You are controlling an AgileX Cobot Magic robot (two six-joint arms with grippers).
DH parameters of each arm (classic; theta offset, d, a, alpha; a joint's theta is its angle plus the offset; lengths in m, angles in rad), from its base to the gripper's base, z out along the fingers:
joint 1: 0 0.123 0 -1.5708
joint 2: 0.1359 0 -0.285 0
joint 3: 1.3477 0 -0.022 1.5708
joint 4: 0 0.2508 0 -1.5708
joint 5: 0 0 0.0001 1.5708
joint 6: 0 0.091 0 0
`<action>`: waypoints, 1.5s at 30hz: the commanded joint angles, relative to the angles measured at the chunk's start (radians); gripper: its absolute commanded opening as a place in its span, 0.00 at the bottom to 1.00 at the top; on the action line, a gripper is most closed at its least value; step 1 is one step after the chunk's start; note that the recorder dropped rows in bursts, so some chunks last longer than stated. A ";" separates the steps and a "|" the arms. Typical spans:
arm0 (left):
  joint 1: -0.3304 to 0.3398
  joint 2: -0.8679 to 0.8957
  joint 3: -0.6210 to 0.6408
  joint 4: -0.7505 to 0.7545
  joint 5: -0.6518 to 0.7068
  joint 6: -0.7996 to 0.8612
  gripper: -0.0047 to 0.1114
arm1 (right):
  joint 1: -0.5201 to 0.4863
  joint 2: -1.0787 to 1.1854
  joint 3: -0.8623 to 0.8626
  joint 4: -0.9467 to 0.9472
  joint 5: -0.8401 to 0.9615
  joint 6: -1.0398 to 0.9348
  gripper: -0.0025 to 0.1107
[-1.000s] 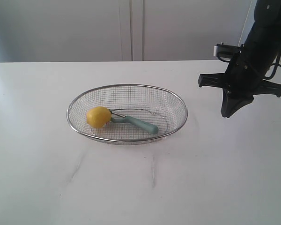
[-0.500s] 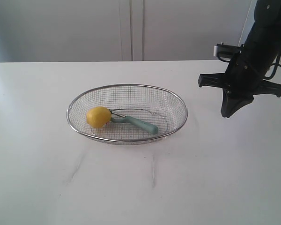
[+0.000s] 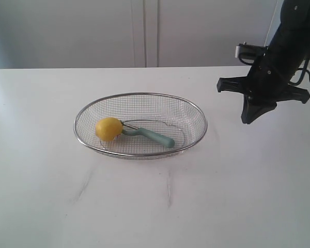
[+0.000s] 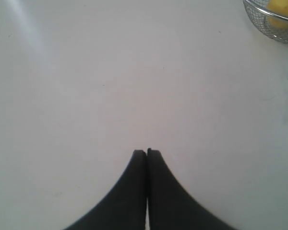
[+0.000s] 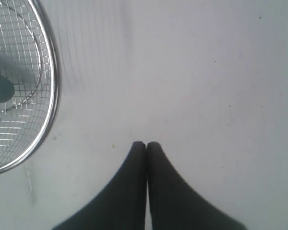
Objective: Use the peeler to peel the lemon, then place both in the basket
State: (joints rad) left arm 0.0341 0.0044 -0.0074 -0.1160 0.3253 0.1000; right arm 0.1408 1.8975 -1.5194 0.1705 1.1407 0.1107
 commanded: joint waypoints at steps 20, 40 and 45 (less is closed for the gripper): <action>0.001 -0.004 0.007 0.055 0.000 -0.110 0.04 | -0.004 -0.009 -0.003 -0.007 -0.227 -0.001 0.02; 0.001 -0.004 0.007 0.055 0.000 -0.106 0.04 | -0.004 -0.009 -0.003 -0.005 -0.230 -0.001 0.02; 0.001 -0.004 0.007 0.055 0.000 -0.106 0.04 | -0.004 -0.005 -0.003 -0.009 -0.230 -0.001 0.02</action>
State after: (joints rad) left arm 0.0341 0.0044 -0.0074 -0.0597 0.3229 0.0000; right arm 0.1408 1.8975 -1.5194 0.1705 0.9145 0.1107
